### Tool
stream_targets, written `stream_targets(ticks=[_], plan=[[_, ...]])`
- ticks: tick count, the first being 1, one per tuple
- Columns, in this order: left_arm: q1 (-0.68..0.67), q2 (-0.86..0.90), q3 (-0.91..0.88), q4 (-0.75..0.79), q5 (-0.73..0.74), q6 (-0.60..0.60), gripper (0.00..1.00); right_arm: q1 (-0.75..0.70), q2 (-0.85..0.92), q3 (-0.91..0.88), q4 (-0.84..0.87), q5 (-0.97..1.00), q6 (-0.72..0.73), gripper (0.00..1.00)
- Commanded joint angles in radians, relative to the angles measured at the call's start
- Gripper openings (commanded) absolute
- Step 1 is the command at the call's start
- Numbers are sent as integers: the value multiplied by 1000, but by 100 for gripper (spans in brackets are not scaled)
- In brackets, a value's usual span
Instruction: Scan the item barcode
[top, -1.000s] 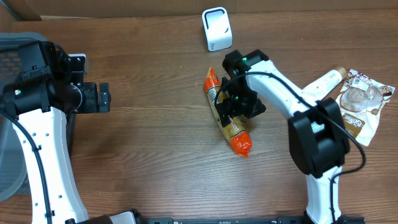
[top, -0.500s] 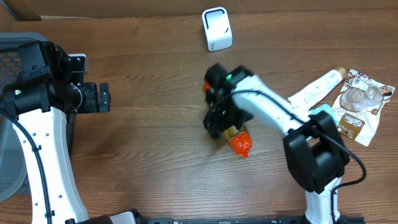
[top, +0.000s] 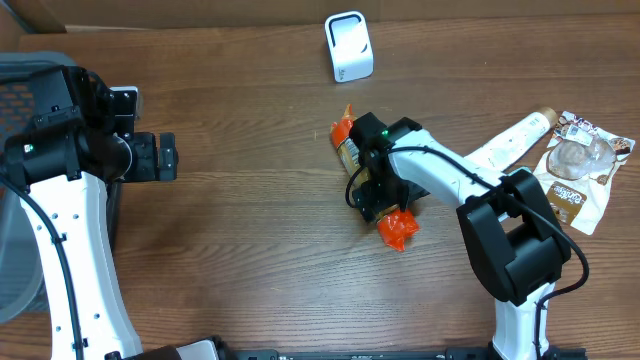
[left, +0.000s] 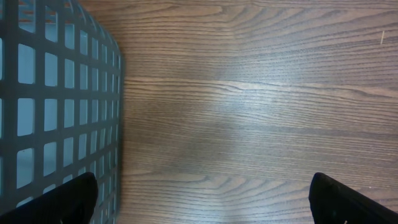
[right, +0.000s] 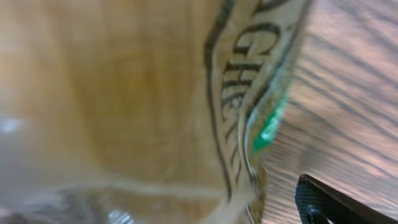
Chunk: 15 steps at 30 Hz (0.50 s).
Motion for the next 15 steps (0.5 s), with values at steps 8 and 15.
stream_targets(ticks=[8,15], plan=[[-2,-11,3,1,15,26,99,-80,-37,61,7,-152,-48,100],[-2,-11,3,1,15,26,99,-151,-37,-55,97,-415,-161,100]])
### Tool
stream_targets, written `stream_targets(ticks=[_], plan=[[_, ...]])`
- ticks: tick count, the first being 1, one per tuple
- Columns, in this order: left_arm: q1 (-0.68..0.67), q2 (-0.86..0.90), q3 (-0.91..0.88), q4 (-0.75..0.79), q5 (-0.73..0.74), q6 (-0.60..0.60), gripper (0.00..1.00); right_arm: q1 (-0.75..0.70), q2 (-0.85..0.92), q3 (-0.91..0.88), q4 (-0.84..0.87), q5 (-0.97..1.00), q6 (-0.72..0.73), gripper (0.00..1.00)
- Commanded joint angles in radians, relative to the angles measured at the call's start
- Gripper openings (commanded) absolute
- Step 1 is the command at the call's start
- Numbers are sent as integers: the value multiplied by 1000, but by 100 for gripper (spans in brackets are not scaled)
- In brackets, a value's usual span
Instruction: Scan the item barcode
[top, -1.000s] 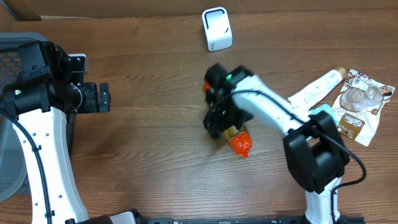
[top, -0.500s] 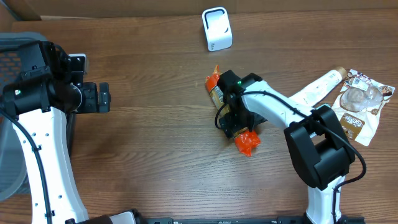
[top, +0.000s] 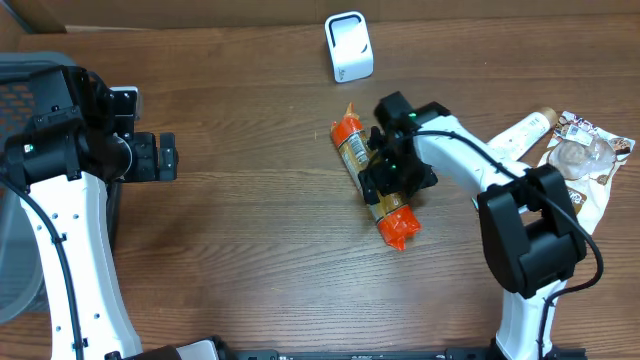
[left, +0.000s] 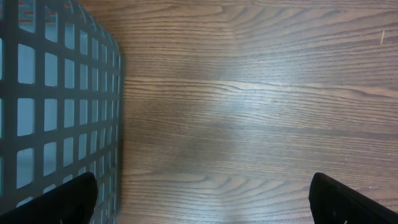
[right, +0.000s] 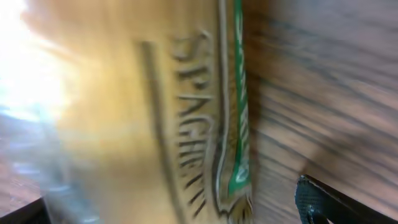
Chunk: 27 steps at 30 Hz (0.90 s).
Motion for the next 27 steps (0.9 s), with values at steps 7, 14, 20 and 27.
stream_targets(ticks=[7,14,20,27], plan=[[-2,-11,3,1,15,26,100,-37,-30,-84,72,-242,-100,76],[-2,-11,3,1,15,26,100,-31,-25,-98,98,-296,-96,69],[-2,-11,3,1,15,26,100,0,-25,-98,99,-227,-95,75],[-2,-11,3,1,15,26,99,47,-25,-98,113,-134,-39,68]])
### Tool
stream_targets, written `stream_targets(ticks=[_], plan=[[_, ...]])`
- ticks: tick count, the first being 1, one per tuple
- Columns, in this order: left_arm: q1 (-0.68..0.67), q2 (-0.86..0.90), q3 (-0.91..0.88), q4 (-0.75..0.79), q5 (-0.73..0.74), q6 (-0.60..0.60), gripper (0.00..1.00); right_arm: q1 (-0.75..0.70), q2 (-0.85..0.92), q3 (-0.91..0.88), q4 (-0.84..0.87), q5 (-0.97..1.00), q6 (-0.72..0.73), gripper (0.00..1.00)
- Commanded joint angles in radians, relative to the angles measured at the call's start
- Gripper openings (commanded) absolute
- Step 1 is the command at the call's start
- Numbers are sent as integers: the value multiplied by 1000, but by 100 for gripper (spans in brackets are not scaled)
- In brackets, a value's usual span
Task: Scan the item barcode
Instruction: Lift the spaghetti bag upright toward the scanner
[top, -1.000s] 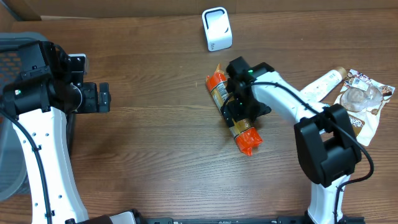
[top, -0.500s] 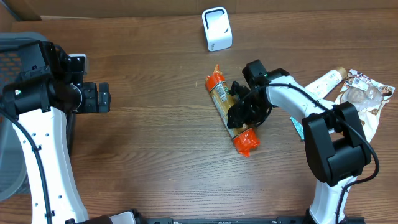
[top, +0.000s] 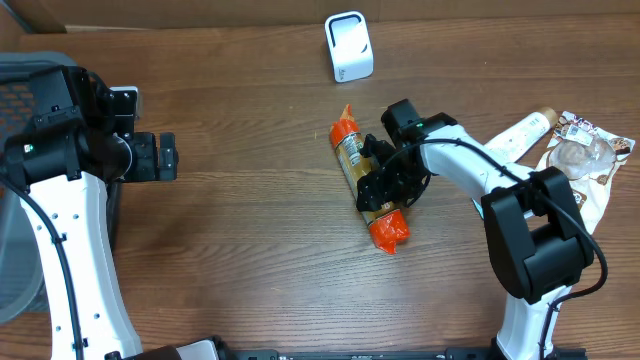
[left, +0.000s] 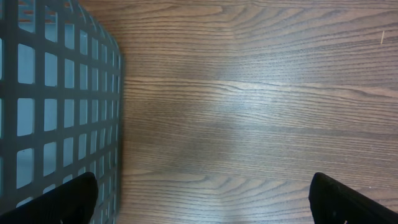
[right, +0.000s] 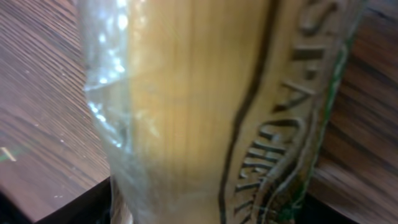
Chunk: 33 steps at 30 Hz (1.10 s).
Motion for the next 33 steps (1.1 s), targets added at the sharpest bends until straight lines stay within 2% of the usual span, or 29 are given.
stream_targets(ticks=[1,3,5,9,16,23,33], plan=[[-2,-11,3,1,15,26,100,38,8,-11,14,60,32,61],[-2,-11,3,1,15,26,100,43,8,-11,15,57,38,45],[-2,-11,3,1,15,26,100,43,8,-11,18,51,56,22],[-2,-11,3,1,15,26,99,38,8,-6,27,-6,58,5],[-2,-11,3,1,15,26,100,6,-21,77,-39,-67,50,4],[-2,-11,3,1,15,26,99,0,-174,176,-92,-110,43,4],[-2,-11,3,1,15,26,99,0,-467,182,-98,-414,-79,4]])
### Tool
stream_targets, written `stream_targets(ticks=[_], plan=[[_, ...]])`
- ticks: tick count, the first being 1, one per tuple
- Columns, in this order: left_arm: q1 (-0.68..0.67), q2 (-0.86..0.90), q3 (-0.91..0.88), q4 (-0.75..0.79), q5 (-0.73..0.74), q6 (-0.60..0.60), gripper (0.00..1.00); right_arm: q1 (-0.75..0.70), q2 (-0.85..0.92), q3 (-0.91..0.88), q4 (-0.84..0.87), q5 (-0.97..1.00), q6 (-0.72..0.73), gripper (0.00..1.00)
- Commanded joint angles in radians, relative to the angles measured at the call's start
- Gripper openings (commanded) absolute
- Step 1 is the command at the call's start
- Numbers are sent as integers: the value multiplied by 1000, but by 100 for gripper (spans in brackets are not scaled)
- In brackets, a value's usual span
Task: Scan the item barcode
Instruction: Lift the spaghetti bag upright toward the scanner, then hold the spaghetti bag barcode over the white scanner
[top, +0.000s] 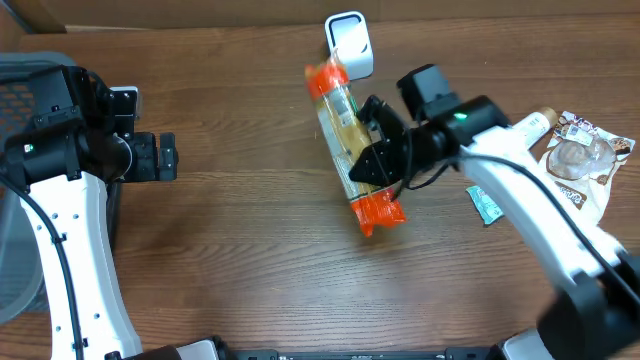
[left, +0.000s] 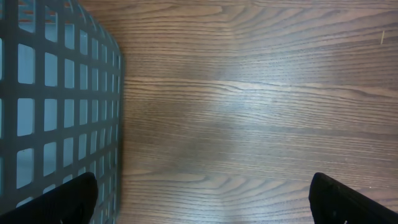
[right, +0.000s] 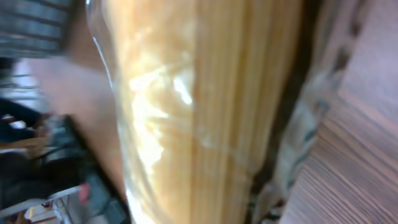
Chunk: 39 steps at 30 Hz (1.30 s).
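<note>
A long clear packet of spaghetti (top: 343, 140) with orange ends hangs tilted above the table, my right gripper (top: 385, 152) shut on its middle. Its upper orange end sits just left of the white barcode scanner (top: 348, 45) at the back of the table. In the right wrist view the spaghetti packet (right: 211, 112) fills the picture, blurred, and hides the fingers. My left gripper (top: 165, 157) is far off at the left, open and empty; its dark fingertips (left: 348, 202) show over bare wood.
A grey mesh basket (left: 56, 93) stands at the table's left edge beside my left arm. At the right lie a cream tube (top: 520, 135), a brown-and-white snack pouch (top: 585, 165) and a small green sachet (top: 483, 205).
The spaghetti packet lay on the table under my right gripper; now it is raised and nearer the scanner. The green sachet has come into view. My left arm has not moved.
My right gripper was down on the spaghetti packet lying mid-table, its arm bent over it. At the following two moments the packet still lay there, slightly turned, with the gripper on its right side. Now it is held up by the scanner.
</note>
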Motion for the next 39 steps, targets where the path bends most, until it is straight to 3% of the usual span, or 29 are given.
stream_targets(ticks=[1,17,28,32,39], plan=[[-2,-11,3,1,15,26,100,-2,-140,54,14,-206,-71,4],[-2,-11,3,0,15,26,99,-42,-303,54,-13,-459,-43,4],[-2,-11,3,0,15,26,100,-43,-303,54,-32,-441,-43,4],[-2,-11,3,0,15,26,100,-34,-299,54,-37,-180,42,4],[-2,-11,3,0,15,26,100,55,-192,53,18,606,153,4]])
